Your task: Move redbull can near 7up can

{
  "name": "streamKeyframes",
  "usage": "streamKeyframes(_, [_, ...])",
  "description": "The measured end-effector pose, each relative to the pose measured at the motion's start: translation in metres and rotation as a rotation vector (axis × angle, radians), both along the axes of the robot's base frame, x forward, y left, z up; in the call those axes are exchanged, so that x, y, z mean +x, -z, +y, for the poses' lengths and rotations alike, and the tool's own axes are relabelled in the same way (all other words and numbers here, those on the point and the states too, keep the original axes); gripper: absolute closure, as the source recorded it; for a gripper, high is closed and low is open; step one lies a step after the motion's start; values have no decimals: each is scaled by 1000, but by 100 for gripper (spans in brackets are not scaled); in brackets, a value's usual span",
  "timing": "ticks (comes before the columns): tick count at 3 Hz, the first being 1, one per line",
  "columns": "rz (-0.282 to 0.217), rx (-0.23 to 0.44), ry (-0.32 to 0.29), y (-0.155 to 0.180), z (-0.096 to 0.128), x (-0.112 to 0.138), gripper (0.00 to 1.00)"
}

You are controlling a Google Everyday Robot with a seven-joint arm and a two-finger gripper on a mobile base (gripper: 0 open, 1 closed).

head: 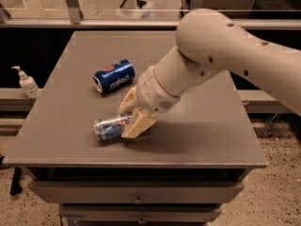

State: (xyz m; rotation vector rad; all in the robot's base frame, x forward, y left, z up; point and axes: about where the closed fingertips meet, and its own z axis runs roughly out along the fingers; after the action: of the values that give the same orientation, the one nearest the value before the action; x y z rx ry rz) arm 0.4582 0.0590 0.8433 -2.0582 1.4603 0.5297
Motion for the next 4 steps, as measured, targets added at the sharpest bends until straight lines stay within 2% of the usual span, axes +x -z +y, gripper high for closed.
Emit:
streamKeyframes(1, [-26,-22,52,-6,-28,17,100])
streamKeyframes(2, [-53,-53,129,-13,-76,42,100])
streamKeyframes(3, [-53,-53,129,-13,-76,42,100])
streamKeyframes(4, [-76,-39,161,-23,-81,34,100])
